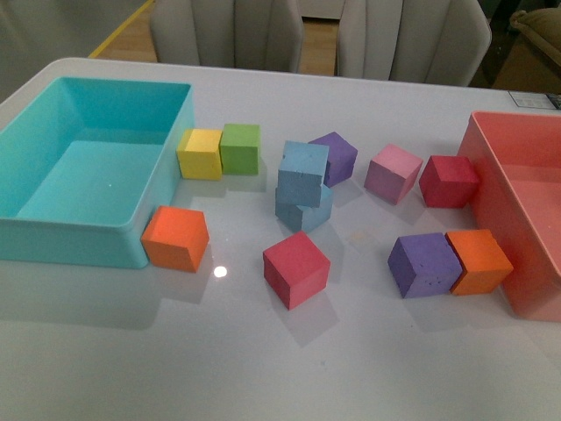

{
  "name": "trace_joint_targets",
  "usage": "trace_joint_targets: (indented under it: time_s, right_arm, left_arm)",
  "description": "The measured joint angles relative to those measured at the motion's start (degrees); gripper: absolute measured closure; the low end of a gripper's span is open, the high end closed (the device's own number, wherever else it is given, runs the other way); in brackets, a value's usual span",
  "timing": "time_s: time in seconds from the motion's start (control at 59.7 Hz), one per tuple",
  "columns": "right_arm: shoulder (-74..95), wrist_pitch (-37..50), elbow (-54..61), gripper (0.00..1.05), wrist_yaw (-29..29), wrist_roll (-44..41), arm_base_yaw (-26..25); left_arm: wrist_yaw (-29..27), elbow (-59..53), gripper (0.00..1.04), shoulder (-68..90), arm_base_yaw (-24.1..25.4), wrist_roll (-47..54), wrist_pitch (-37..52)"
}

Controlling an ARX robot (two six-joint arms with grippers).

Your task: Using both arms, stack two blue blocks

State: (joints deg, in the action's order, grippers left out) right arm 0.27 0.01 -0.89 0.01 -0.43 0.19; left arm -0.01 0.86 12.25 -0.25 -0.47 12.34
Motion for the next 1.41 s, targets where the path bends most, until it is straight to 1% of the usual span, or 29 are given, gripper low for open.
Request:
trace_joint_targets:
  time_s: [0.151, 0.201, 0.251, 0.72, 0.737, 0.804, 0.82, 0.871, 0.887, 0.954, 0.971, 1.021, 1.038, 1.222, 1.256, 1.306, 1.407]
  right_arm:
    - [0.0, 0.0, 0.0, 0.09, 0.0, 0.0, 0.0]
    - [-0.02, 0.0, 0.0, 0.09, 0.0, 0.0, 0.0]
    - [0.0, 0.0, 0.0, 0.09, 0.02, 0.0, 0.0]
    - [0.0, 0.0, 0.0, 0.09, 0.0, 0.0, 0.0]
    - [0.0, 0.0, 0.0, 0.09, 0.0, 0.0, 0.0]
    - [-0.02, 0.0, 0.0, 0.09, 0.02, 0.0, 0.0]
    - [0.0, 0.0, 0.0, 0.09, 0.02, 0.0, 0.0]
    - [0.0, 0.0, 0.0, 0.09, 0.02, 0.0, 0.0]
    - [0.0, 0.0, 0.0, 0.09, 0.02, 0.0, 0.0]
    - [0.0, 0.0, 0.0, 0.09, 0.02, 0.0, 0.0]
    - [-0.02, 0.0, 0.0, 0.09, 0.02, 0.0, 0.0]
    - [0.0, 0.0, 0.0, 0.09, 0.0, 0.0, 0.0]
    - [0.0, 0.0, 0.0, 0.09, 0.02, 0.0, 0.0]
    - [0.0, 0.0, 0.0, 0.09, 0.02, 0.0, 0.0]
    - [0.0, 0.0, 0.0, 0.09, 0.02, 0.0, 0.0]
    - [-0.02, 0.0, 0.0, 0.09, 0.0, 0.0, 0.0]
    - [0.0, 0.0, 0.0, 0.09, 0.02, 0.0, 0.0]
  left_arm:
    - [0.0, 0.0, 1.03, -2.21, 0.0, 0.0, -2.25]
    - [0.07, 0.0, 1.03, -6.62, 0.02, 0.02, -8.39]
    - [0.02, 0.0, 1.03, -10.01, 0.0, 0.02, -11.58]
    - [0.02, 0.0, 1.02, -11.89, 0.0, -0.02, -12.24]
    - [0.0, 0.0, 1.01, -11.89, 0.0, 0.0, -12.24]
    - [0.02, 0.0, 0.87, -11.89, 0.0, 0.0, -12.24]
    - [0.02, 0.0, 0.85, -11.89, 0.0, 0.0, -12.24]
    - [0.02, 0.0, 0.74, -11.89, 0.0, 0.0, -12.24]
    - [0.02, 0.0, 0.72, -11.89, 0.0, 0.0, -12.24]
    - [0.02, 0.0, 0.58, -11.89, 0.0, 0.0, -12.24]
    - [0.02, 0.0, 0.57, -11.89, 0.0, 0.0, -12.24]
    - [0.02, 0.0, 0.46, -11.89, 0.0, 0.0, -12.24]
    - [0.0, 0.0, 0.44, -11.89, 0.0, 0.0, -12.24]
    - [0.02, 0.0, 0.09, -11.89, 0.0, 0.02, -12.24]
    - [0.02, 0.0, 0.07, -11.89, 0.0, 0.13, -12.24]
    - [0.02, 0.0, 0.1, -11.89, 0.0, 0.11, -12.24]
    - [0.02, 0.0, 0.09, -11.89, 0.0, 0.11, -12.24]
